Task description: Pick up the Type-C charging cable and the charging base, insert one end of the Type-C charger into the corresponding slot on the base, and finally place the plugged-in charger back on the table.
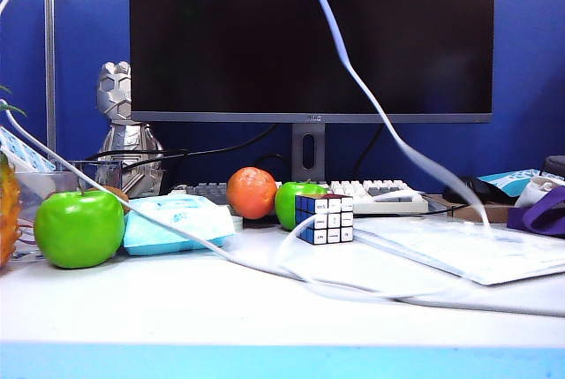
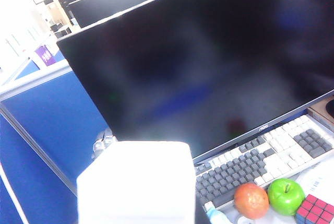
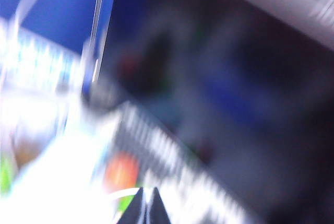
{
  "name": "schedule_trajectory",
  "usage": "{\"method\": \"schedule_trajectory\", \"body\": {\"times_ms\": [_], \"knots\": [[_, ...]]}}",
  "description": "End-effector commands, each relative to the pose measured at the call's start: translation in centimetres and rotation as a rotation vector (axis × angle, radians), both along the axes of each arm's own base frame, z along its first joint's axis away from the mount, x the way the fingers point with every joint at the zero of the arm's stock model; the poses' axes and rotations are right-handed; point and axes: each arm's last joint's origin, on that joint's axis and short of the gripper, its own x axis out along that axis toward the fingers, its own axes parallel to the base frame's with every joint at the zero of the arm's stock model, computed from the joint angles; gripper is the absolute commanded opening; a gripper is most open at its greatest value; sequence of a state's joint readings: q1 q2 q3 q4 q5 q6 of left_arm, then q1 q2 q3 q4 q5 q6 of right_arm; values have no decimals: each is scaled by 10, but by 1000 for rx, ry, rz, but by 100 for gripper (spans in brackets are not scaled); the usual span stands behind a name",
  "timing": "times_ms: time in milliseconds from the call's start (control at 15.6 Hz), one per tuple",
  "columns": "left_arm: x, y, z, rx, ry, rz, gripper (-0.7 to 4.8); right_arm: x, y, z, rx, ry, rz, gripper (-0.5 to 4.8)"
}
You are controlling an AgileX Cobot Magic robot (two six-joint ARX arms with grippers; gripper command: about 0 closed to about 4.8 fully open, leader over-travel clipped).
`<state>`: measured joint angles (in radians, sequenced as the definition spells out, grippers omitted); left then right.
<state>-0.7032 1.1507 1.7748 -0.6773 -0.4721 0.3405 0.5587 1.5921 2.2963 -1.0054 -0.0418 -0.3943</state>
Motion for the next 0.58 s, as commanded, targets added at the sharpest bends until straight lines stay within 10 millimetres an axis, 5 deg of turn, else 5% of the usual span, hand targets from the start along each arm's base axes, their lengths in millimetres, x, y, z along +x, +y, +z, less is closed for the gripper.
{"method": "schedule_trajectory", "body": {"times_ms": [64,578], "knots": [[-3,2,5,-29,-29,-5,-6,11,7,-23,-103,148,-2,-5],[-3,2,5,-29,-29,-4,-6,78,49,-120,-365,585,0,-5]]}}
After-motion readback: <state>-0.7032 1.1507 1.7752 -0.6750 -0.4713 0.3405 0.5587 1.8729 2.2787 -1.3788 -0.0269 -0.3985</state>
